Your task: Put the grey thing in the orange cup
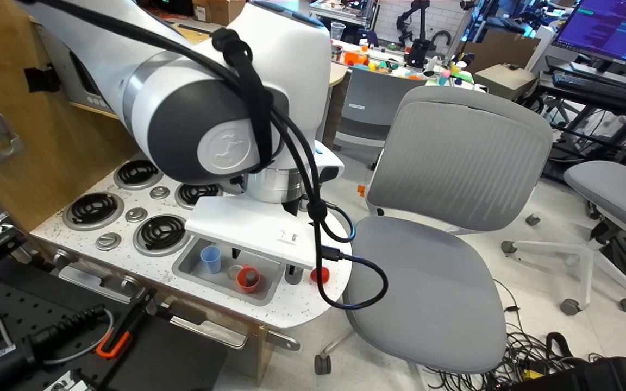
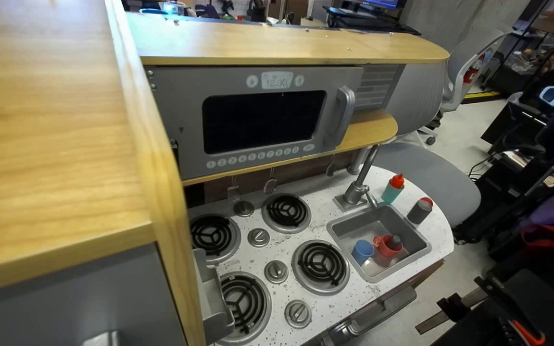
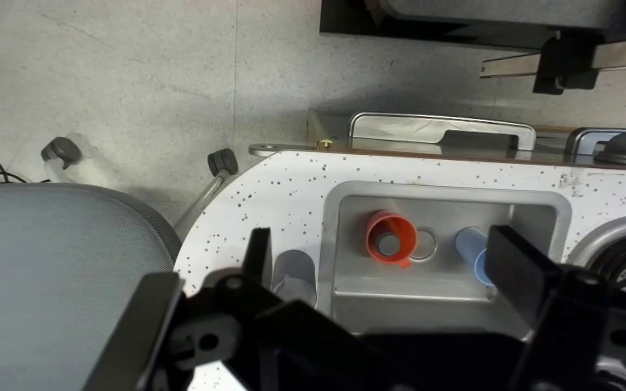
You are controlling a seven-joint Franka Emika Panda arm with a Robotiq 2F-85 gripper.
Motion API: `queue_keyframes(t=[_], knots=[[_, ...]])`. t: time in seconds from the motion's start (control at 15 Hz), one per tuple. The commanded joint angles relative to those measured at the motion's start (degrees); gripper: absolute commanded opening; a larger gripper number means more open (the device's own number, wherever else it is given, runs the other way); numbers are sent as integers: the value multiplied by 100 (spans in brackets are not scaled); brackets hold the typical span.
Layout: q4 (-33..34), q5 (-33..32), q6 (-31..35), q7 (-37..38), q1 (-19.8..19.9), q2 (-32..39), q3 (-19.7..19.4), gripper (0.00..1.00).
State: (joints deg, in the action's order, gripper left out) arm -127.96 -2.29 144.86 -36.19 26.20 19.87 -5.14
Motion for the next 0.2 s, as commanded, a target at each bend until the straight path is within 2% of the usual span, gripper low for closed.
queue_keyframes(t=[0.0,0.13], knots=[[-8,76,-8,-49,-153,1,-132,100],[-11,74,-8,-45,-165,0,-130,100]])
